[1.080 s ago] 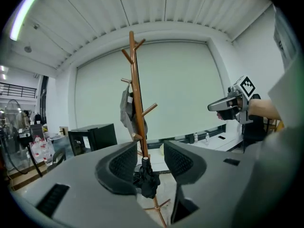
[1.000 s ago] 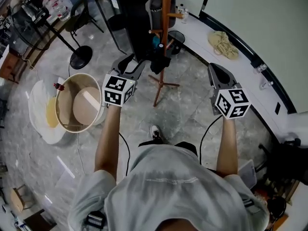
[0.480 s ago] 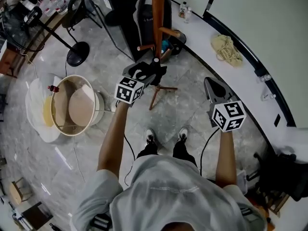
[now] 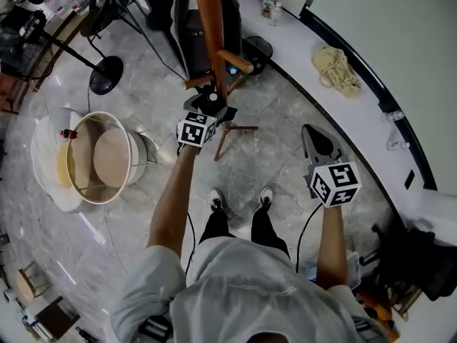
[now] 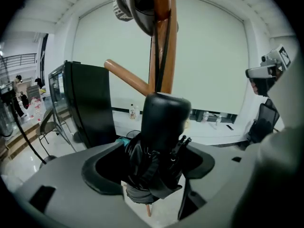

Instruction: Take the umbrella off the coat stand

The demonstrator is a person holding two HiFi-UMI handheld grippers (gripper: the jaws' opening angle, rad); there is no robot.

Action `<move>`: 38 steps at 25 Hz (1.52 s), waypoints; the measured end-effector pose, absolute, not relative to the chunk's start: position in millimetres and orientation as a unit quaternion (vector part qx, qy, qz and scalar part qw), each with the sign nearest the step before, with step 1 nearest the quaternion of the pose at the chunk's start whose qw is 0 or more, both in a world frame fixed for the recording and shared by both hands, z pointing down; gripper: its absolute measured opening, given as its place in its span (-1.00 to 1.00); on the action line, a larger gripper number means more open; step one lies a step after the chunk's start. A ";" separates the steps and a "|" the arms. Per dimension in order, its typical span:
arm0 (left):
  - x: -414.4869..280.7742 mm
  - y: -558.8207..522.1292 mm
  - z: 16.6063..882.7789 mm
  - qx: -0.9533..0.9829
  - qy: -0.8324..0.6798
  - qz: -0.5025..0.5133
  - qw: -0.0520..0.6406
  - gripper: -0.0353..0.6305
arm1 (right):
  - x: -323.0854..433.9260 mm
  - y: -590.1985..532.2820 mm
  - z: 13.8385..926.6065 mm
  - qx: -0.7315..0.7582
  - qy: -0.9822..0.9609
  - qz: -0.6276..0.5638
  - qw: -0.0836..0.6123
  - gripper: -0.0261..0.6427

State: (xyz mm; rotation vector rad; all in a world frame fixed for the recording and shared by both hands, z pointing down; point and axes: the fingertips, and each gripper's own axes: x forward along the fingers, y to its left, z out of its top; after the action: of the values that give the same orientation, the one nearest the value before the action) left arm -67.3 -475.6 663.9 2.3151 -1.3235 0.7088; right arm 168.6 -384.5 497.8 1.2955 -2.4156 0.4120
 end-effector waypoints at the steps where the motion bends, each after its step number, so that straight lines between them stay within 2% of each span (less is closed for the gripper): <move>1: -69.1 -477.2 665.6 0.821 -0.475 0.254 0.191 0.14 | 168.8 -383.8 500.4 0.461 -0.854 0.153 0.184 -0.85; 3: -69.4 -477.4 667.0 0.820 -0.476 0.255 0.190 0.02 | 167.5 -381.2 502.6 0.460 -0.853 0.177 0.173 -0.85; 8: -66.6 -474.1 660.1 0.822 -0.478 0.254 0.175 -0.11 | 166.0 -392.0 490.1 0.458 -0.856 0.173 0.166 -0.85; 15: -80.2 -466.7 609.5 0.813 -0.511 0.235 0.153 -0.15 | 155.7 -412.0 457.6 0.458 -0.865 0.118 0.166 -0.85; 28: -139.4 -402.2 490.8 0.785 -0.584 0.170 0.120 -0.17 | 125.7 -430.0 376.6 0.438 -0.893 0.038 0.102 -0.85; 38: -163.3 -357.1 400.7 0.775 -0.617 0.121 0.062 -0.18 | 94.3 -428.1 345.8 0.410 -0.905 -0.021 0.109 -0.85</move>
State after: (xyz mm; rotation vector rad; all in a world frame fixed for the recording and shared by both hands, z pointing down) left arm -163.3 -357.1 400.7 2.3427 -1.8667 0.3658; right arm 94.3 -428.1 345.8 1.2073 -2.6623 -0.0624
